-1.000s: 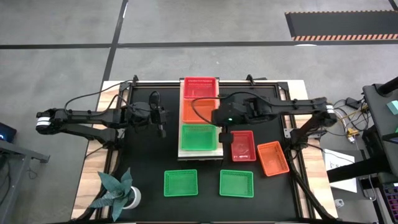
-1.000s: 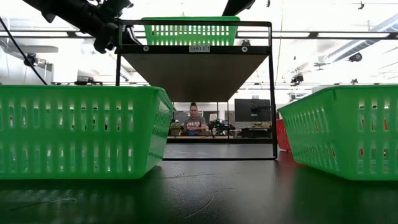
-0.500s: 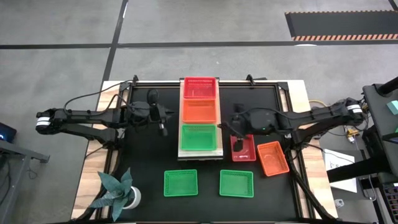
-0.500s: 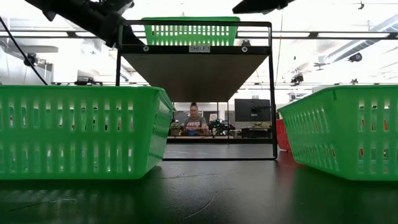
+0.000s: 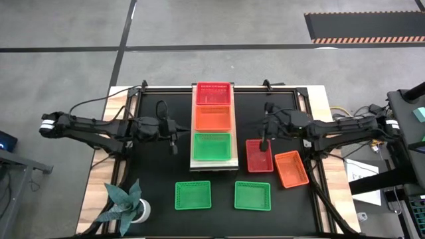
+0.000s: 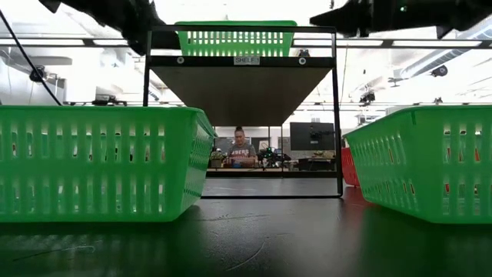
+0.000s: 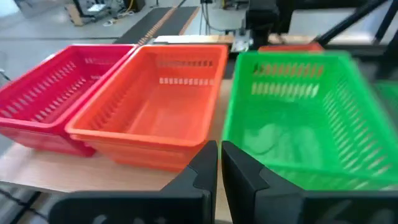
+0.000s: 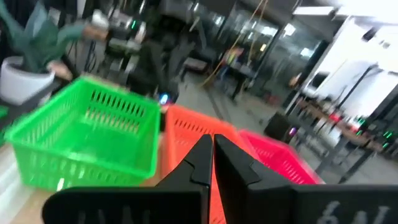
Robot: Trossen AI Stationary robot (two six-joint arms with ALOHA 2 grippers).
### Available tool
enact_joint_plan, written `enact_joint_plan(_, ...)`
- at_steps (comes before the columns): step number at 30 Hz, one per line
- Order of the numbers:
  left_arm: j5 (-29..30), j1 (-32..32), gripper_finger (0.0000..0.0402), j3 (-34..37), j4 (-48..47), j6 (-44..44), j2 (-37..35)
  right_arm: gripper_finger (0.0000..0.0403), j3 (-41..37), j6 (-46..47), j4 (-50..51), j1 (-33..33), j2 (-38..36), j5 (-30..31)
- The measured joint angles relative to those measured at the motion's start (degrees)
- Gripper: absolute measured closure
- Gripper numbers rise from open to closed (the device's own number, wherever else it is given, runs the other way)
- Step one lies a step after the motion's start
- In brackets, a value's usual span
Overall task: Stack baskets on shelf by color
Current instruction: Stack the left green bin on the green bin on the shelf
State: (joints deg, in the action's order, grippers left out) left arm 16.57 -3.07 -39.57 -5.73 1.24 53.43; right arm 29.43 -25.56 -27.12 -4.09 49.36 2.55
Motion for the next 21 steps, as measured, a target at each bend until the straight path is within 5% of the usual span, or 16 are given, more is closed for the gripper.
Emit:
enact_joint_plan(14, 0.64, -18.68, 0.0399, -12.37, -10.4, 32.86, 2.75, 0.0394, -2.47, -3.52, -1.6, -0.07, -4.42, -0.01)
enact_joint_plan(21, 8.56, -30.59, 0.0401, -23.54, -17.7, 43.23, 10.3, 0.0394, -2.47, -5.22, -1.56, -0.07, -4.35, -0.01)
